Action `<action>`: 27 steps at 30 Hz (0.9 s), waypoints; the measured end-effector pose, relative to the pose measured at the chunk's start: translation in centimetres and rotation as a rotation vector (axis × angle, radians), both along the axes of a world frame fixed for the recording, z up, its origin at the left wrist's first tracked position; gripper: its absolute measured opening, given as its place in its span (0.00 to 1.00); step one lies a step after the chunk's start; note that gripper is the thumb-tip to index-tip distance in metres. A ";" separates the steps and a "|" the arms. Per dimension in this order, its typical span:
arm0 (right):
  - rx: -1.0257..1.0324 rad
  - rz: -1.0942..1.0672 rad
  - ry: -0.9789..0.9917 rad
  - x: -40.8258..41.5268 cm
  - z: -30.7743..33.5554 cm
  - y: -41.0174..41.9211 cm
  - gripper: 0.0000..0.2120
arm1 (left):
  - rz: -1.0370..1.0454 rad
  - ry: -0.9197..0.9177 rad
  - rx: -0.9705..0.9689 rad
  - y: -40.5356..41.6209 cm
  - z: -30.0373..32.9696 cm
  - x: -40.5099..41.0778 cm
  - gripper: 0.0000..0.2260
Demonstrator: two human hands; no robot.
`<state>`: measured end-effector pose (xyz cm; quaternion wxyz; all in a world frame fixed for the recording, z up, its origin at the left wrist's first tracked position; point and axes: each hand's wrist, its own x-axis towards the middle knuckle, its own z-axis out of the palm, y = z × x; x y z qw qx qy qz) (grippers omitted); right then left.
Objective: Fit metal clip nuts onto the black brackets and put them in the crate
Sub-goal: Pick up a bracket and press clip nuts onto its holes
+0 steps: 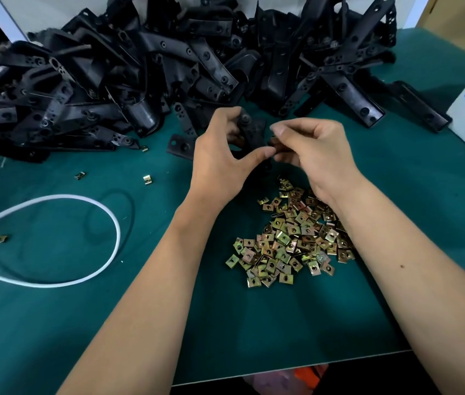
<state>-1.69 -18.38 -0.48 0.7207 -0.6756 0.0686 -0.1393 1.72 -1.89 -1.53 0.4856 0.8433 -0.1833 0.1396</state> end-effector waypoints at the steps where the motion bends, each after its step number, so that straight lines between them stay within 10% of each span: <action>1: 0.011 0.002 -0.005 0.0 0.0 0.0 0.04 | -0.016 -0.008 -0.002 0.0 0.0 0.0 0.33; 27: 0.174 -0.003 0.071 0.1 0.1 0.2 0.06 | -0.070 -0.116 0.021 -0.4 0.2 -0.5 0.35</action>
